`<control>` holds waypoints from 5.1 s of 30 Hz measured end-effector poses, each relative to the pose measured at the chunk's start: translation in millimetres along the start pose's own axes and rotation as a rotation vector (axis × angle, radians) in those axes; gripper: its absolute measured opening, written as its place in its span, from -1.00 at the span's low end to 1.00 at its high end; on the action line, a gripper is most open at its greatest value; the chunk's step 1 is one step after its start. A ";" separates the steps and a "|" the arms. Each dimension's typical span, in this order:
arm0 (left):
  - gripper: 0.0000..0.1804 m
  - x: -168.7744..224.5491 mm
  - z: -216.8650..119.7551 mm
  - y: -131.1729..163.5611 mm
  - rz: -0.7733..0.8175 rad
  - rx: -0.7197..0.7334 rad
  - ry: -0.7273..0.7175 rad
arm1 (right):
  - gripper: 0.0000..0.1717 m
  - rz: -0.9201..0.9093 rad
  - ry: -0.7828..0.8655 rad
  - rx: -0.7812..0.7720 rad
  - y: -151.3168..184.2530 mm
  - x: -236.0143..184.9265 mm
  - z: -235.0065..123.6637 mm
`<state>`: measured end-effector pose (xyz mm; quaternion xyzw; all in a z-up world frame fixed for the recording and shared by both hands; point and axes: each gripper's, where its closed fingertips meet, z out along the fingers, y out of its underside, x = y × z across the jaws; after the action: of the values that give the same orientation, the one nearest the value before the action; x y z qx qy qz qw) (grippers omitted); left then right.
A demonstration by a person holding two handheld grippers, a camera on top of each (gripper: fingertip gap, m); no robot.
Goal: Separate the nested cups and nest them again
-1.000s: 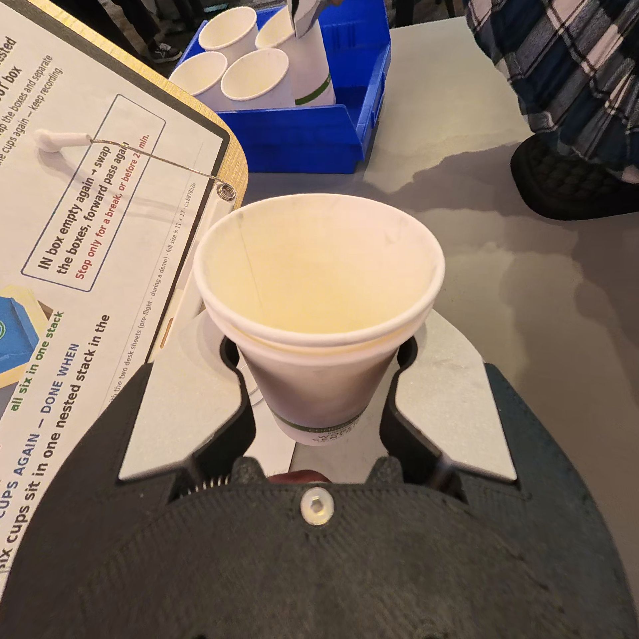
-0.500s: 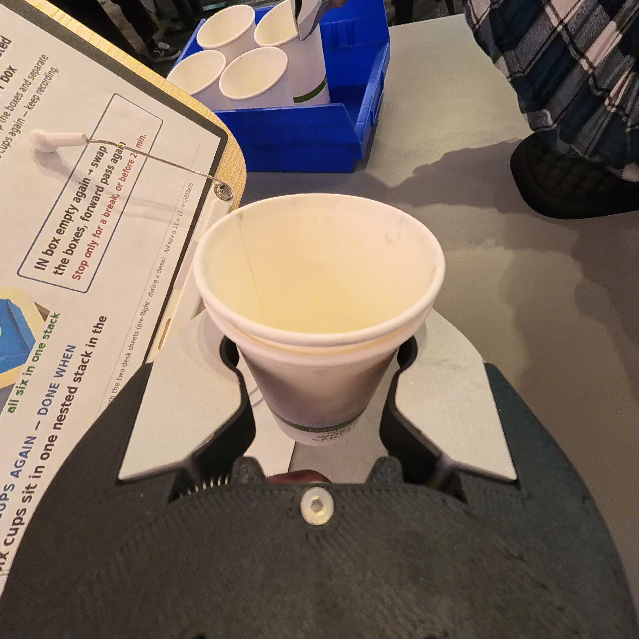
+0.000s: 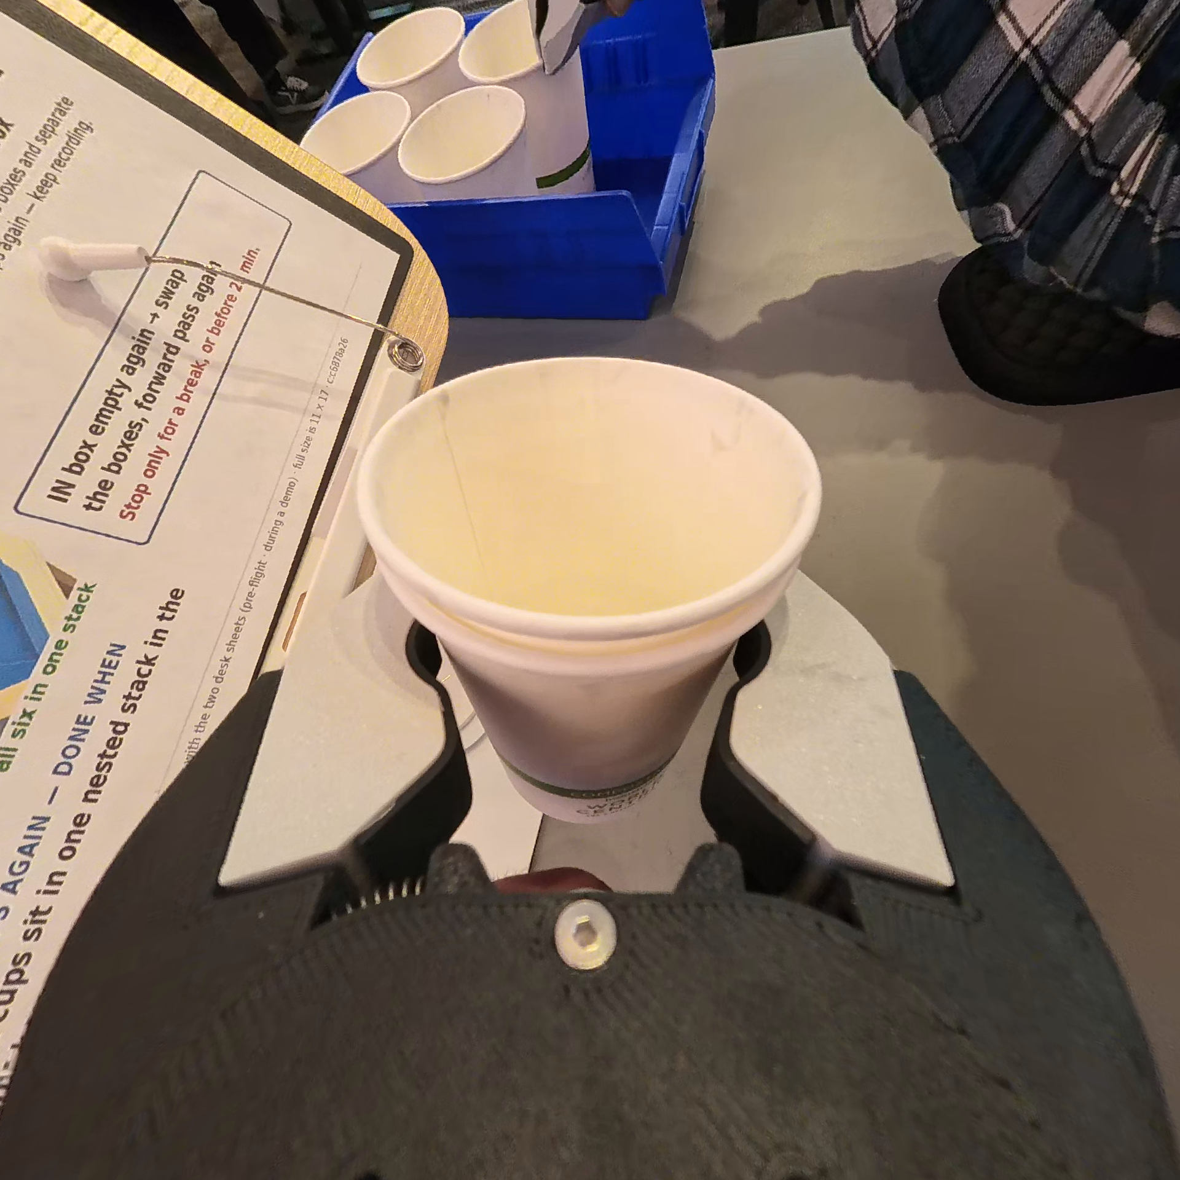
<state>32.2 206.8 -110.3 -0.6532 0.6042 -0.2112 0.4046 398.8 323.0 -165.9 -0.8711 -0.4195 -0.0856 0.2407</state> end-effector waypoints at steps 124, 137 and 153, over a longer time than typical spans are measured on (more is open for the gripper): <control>-0.02 -11.4 -15.4 12.1 -0.006 -0.092 -0.062 | -0.97 -0.221 0.165 0.446 -109.4 -93.4 -186.0; -0.02 -8.9 -14.5 12.0 0.002 -0.094 -0.054 | -0.97 -0.150 -0.051 0.012 -42.9 -76.7 -78.2; -0.02 -7.0 -12.2 12.6 0.005 -0.097 -0.046 | -0.97 -0.144 -0.281 -0.064 -27.8 -103.9 -43.3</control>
<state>13.8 210.9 -111.6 -0.6753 0.6058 -0.1654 0.3869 313.8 244.8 -155.0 -0.8493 -0.5076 0.0066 0.1448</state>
